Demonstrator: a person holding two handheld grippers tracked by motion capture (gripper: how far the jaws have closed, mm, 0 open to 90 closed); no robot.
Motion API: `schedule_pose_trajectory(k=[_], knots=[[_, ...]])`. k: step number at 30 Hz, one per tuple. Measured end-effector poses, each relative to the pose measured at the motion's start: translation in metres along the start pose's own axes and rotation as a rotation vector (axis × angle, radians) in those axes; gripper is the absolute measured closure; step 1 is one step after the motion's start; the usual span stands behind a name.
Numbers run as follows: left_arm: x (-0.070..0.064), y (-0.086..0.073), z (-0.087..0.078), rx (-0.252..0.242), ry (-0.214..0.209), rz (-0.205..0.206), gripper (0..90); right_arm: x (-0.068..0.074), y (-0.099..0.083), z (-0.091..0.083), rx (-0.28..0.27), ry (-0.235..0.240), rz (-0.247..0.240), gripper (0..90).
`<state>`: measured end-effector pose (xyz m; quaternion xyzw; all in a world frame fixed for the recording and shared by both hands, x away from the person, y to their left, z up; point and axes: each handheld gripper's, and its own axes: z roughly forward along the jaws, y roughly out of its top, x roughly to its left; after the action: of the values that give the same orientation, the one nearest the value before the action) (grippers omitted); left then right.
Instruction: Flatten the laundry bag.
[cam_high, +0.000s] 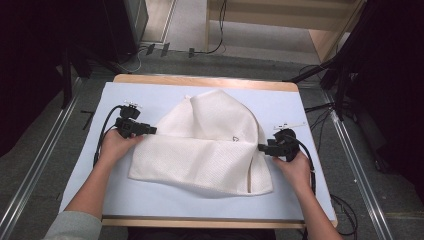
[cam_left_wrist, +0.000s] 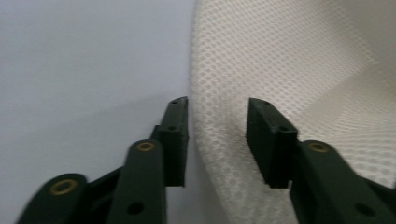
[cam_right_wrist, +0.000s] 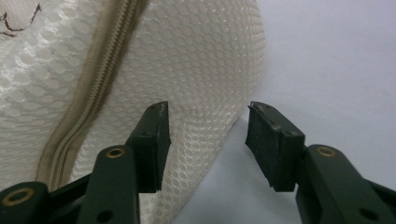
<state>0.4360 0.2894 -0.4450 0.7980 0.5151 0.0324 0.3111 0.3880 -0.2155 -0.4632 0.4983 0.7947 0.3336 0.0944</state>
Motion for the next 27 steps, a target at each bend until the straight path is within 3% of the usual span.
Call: schedule_pose_trajectory(k=[4,7,8,10,11,19,22,27], knots=[[-0.004,0.0,0.002,0.011,0.021,0.017,74.8,0.003,-0.001,0.007,0.004,-0.002,-0.006,57.3],[-0.004,0.001,0.003,0.03,0.003,0.015,86.5,0.007,-0.002,0.008,0.003,-0.007,-0.039,69.4],[-0.004,0.002,0.002,0.035,0.002,0.024,88.5,0.01,-0.001,0.008,0.01,-0.003,-0.05,79.0],[-0.004,0.002,0.0,0.024,-0.002,0.015,88.8,0.01,-0.001,0.008,0.012,0.005,-0.054,81.8],[-0.003,0.003,-0.002,0.017,-0.003,0.012,89.0,0.011,0.0,0.007,0.017,0.004,-0.056,88.0],[0.019,-0.002,-0.028,-0.08,-0.004,-0.077,89.4,0.002,0.003,-0.005,0.012,0.017,-0.025,90.0],[0.027,-0.004,-0.035,-0.1,0.026,-0.092,89.4,0.002,0.004,-0.01,-0.01,0.022,-0.012,90.0],[0.041,-0.01,-0.045,-0.12,0.056,-0.13,89.4,0.01,0.005,-0.009,-0.004,0.035,-0.04,90.0]])
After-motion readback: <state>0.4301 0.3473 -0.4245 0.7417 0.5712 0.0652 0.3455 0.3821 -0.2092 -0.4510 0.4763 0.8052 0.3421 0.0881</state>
